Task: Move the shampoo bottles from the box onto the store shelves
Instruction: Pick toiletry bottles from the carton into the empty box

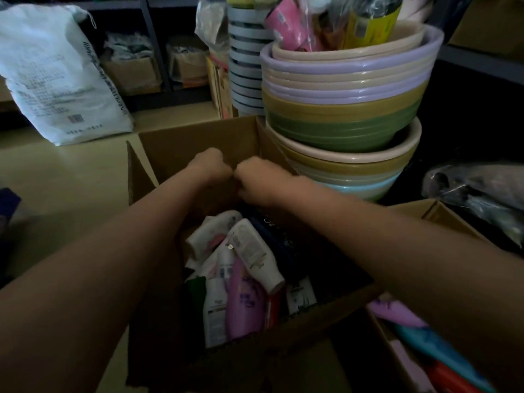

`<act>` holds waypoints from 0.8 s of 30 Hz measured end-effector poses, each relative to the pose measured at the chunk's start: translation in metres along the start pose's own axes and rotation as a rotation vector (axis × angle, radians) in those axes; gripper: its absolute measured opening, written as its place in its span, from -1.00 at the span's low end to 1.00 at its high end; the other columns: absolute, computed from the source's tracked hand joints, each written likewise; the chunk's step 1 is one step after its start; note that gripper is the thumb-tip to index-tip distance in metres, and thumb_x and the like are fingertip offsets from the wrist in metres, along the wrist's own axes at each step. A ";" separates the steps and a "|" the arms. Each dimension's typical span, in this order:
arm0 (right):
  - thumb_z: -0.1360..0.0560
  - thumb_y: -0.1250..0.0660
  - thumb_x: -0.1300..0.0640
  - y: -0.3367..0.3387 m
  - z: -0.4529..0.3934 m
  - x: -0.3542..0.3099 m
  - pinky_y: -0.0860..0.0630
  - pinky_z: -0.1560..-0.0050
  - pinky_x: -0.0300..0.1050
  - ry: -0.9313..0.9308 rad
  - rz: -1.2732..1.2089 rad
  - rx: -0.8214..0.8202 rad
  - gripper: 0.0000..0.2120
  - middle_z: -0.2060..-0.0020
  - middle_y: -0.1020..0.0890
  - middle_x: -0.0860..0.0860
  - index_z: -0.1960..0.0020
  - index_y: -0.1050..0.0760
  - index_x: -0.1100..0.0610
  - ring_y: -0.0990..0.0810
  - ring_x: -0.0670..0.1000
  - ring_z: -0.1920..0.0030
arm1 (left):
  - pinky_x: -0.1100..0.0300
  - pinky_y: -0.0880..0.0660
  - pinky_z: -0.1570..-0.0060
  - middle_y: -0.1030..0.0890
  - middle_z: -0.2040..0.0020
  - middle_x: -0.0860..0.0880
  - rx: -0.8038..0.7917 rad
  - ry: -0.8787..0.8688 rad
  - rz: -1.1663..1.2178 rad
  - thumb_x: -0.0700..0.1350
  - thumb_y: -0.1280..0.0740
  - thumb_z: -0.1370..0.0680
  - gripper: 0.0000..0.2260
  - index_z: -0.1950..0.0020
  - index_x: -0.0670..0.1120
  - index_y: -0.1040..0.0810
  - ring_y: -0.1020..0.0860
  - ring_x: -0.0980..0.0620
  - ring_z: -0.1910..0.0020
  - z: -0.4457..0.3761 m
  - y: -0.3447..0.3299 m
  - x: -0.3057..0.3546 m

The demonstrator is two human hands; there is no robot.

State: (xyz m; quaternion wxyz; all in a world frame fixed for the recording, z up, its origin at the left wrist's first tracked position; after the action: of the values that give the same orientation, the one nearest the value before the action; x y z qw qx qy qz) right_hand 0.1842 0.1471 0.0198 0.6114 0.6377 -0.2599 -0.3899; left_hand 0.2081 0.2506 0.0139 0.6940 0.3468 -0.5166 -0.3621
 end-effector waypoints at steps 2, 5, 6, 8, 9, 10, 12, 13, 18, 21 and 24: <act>-0.51 -0.23 0.20 0.027 0.014 0.021 -0.50 -0.02 -0.06 -0.005 -0.032 0.088 -0.77 -0.04 -0.58 0.15 -0.12 -0.53 0.20 -0.57 0.15 -0.06 | 0.13 -0.47 0.18 -0.56 0.13 -0.08 0.075 -0.086 0.103 -0.15 -0.29 -0.54 -0.89 -0.01 -0.14 -0.57 -0.50 0.01 0.20 0.008 0.007 0.027; -0.48 -0.24 0.19 0.059 0.051 0.064 -0.49 -0.05 -0.07 -0.065 -0.093 0.230 -0.76 0.01 -0.65 0.16 -0.07 -0.61 0.19 -0.59 0.15 -0.04 | 0.12 -0.52 0.07 -0.61 0.16 -0.07 0.113 -0.266 0.290 -0.17 -0.31 -0.52 -0.92 0.15 -0.09 -0.59 -0.56 0.01 0.12 0.031 0.003 0.087; -0.48 -0.24 0.19 0.067 0.068 0.080 -0.44 0.00 -0.12 -0.100 -0.107 0.276 -0.76 0.03 -0.65 0.17 -0.05 -0.62 0.20 -0.58 0.15 -0.04 | 0.08 -0.54 0.00 -0.62 0.16 -0.09 0.102 -0.328 0.331 -0.18 -0.31 -0.52 -0.90 0.17 -0.08 -0.59 -0.58 -0.01 0.08 0.040 -0.004 0.110; -0.50 -0.25 0.18 0.074 0.106 0.112 -0.32 0.14 -0.15 -0.196 -0.150 0.352 -0.79 0.08 -0.66 0.20 0.00 -0.63 0.23 -0.58 0.16 -0.02 | 0.02 -0.52 -0.11 -0.64 0.10 -0.11 0.070 -0.421 0.335 -0.17 -0.31 -0.51 -0.92 0.11 -0.09 -0.61 -0.59 -0.05 0.00 0.058 -0.027 0.154; -0.50 -0.26 0.18 0.074 0.125 0.128 -0.29 0.16 -0.15 -0.251 -0.169 0.379 -0.80 0.11 -0.65 0.21 0.02 -0.62 0.24 -0.58 0.15 -0.01 | 0.07 -0.51 -0.13 -0.64 0.06 -0.10 0.073 -0.453 0.299 -0.16 -0.31 -0.50 -0.90 0.06 -0.09 -0.62 -0.58 -0.05 -0.03 0.067 -0.040 0.175; -0.51 -0.27 0.18 0.071 0.145 0.144 -0.27 0.17 -0.16 -0.310 -0.185 0.387 -0.81 0.17 -0.63 0.21 0.04 -0.62 0.24 -0.57 0.14 0.02 | 0.13 -0.48 -0.12 -0.64 0.02 -0.10 0.087 -0.482 0.258 -0.15 -0.31 -0.50 -0.86 0.00 -0.07 -0.63 -0.57 -0.05 -0.05 0.076 -0.053 0.194; -0.50 -0.30 0.16 0.058 0.181 0.176 -0.23 0.21 -0.20 -0.429 -0.204 0.364 -0.84 0.32 -0.54 0.12 0.14 -0.60 0.23 -0.52 0.08 0.11 | 0.18 -0.45 -0.07 -0.65 -0.01 -0.09 0.086 -0.536 0.218 -0.16 -0.29 -0.50 -0.82 -0.03 -0.05 -0.65 -0.56 -0.06 -0.07 0.095 -0.079 0.227; -0.50 -0.31 0.15 0.049 0.199 0.190 -0.23 0.22 -0.20 -0.478 -0.202 0.346 -0.84 0.35 -0.49 0.09 0.21 -0.56 0.19 -0.48 0.05 0.15 | 0.17 -0.46 -0.06 -0.65 0.01 -0.10 0.052 -0.573 0.196 -0.17 -0.28 -0.50 -0.81 -0.02 -0.06 -0.65 -0.57 -0.06 -0.06 0.104 -0.093 0.242; -0.51 -0.27 0.16 -0.046 0.276 0.254 -0.36 0.05 -0.18 -0.648 -0.279 0.034 -0.77 -0.01 -0.59 0.13 -0.06 -0.56 0.29 -0.52 0.04 -0.04 | 0.15 -0.43 -0.07 -0.61 -0.12 -0.17 -0.239 -0.735 -0.080 -0.16 -0.24 -0.54 -0.78 -0.10 -0.16 -0.61 -0.54 -0.12 -0.15 0.138 -0.187 0.285; -0.53 -0.27 0.06 -0.099 0.308 0.266 -0.39 -0.03 -0.15 -0.737 -0.262 -0.279 -0.70 -0.14 -0.58 0.14 -0.15 -0.53 0.23 -0.53 0.11 -0.12 | 0.14 -0.42 -0.10 -0.58 -0.18 -0.17 -0.395 -0.699 -0.295 -0.11 -0.23 -0.56 -0.73 -0.18 -0.20 -0.57 -0.51 -0.13 -0.17 0.135 -0.242 0.268; -0.50 -0.34 0.07 -0.135 0.314 0.266 -0.33 -0.18 -0.16 -0.692 -0.359 -0.262 -0.58 -0.23 -0.51 0.13 -0.30 -0.43 0.23 -0.47 0.13 -0.25 | 0.15 -0.42 -0.10 -0.57 -0.19 -0.18 -0.530 -0.589 -0.408 -0.11 -0.26 -0.54 -0.72 -0.20 -0.20 -0.55 -0.52 -0.12 -0.16 0.117 -0.279 0.238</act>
State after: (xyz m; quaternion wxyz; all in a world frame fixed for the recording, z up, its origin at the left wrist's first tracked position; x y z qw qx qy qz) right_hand 0.0581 -0.2333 -0.1439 0.4862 0.4207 -0.2829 -0.7117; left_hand 0.1028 -0.1057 -0.0874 0.4964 0.1338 -0.5027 -0.6950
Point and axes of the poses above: each hand's wrist, its own z-axis away from the middle knuckle, its own y-axis out of the back of the hand, x = y × z, the point moved 3 cm from there along -z, towards the middle knuckle
